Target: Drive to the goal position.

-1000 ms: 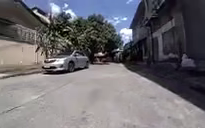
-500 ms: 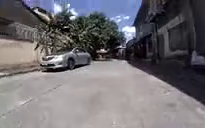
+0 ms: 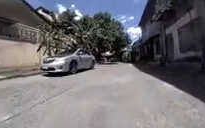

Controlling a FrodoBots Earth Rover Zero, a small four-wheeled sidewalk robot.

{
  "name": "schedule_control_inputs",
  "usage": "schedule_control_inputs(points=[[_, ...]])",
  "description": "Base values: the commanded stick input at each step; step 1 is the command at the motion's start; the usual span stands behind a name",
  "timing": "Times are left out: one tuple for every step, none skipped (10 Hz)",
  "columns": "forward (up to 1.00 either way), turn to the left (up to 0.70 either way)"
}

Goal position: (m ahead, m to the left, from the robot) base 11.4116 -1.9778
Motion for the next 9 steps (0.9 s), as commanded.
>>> schedule_control_inputs(points=[[1.0, 0.11], [1.0, -0.4], [1.0, -0.4], [1.0, -0.4], [1.0, -0.36], [1.0, -0.05], [1.0, 0.03], [1.0, 0.01], [1.0, 0.0]])
